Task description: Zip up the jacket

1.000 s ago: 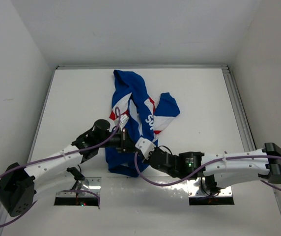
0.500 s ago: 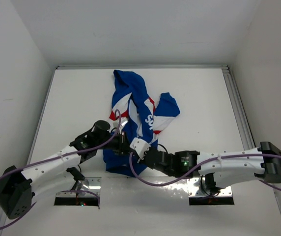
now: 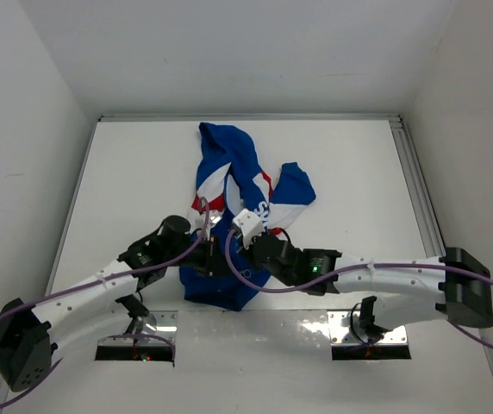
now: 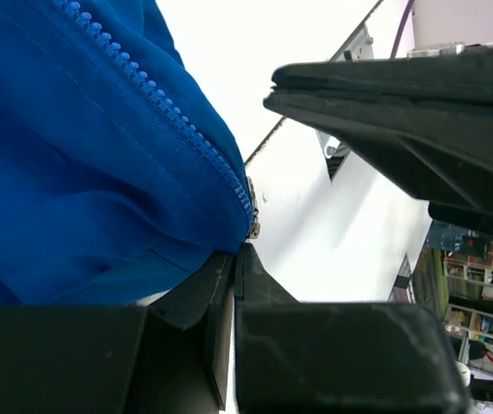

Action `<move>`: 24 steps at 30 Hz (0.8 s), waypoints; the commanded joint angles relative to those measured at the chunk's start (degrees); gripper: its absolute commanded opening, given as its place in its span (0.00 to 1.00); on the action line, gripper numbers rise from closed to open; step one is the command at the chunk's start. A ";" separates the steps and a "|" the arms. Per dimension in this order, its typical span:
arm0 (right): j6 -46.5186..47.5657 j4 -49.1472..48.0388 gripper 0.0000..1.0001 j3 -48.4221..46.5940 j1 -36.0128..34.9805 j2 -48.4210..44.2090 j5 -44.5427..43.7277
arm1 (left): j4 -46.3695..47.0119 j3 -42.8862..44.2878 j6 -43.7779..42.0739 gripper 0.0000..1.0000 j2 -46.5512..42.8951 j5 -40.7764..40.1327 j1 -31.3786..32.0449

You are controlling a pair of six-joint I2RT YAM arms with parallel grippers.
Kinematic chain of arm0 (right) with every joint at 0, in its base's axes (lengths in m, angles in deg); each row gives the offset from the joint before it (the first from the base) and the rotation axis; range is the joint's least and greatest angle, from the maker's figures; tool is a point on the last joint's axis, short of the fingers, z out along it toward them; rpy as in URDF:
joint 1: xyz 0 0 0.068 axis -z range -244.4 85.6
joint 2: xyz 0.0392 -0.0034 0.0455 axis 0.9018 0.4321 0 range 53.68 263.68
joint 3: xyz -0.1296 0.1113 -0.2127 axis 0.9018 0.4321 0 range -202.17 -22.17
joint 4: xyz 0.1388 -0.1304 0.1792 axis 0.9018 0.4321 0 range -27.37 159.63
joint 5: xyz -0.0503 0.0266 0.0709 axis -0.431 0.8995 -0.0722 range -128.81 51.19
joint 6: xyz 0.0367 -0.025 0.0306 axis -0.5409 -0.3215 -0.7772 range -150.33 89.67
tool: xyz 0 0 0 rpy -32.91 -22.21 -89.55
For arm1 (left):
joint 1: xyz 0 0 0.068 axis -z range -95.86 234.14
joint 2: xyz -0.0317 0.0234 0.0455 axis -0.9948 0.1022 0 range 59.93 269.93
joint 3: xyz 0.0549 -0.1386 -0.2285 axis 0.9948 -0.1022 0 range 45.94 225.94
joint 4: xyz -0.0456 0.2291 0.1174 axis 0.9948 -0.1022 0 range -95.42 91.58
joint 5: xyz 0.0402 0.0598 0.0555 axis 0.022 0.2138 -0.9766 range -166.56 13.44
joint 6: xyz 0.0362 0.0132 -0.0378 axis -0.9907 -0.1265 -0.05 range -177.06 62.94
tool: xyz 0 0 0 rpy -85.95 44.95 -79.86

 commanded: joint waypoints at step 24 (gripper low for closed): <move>-41.15 -16.63 0.35 23.54 12.67 -19.67 30.60 | 23.38 -11.96 10.28 0.00 -9.45 6.92 -0.55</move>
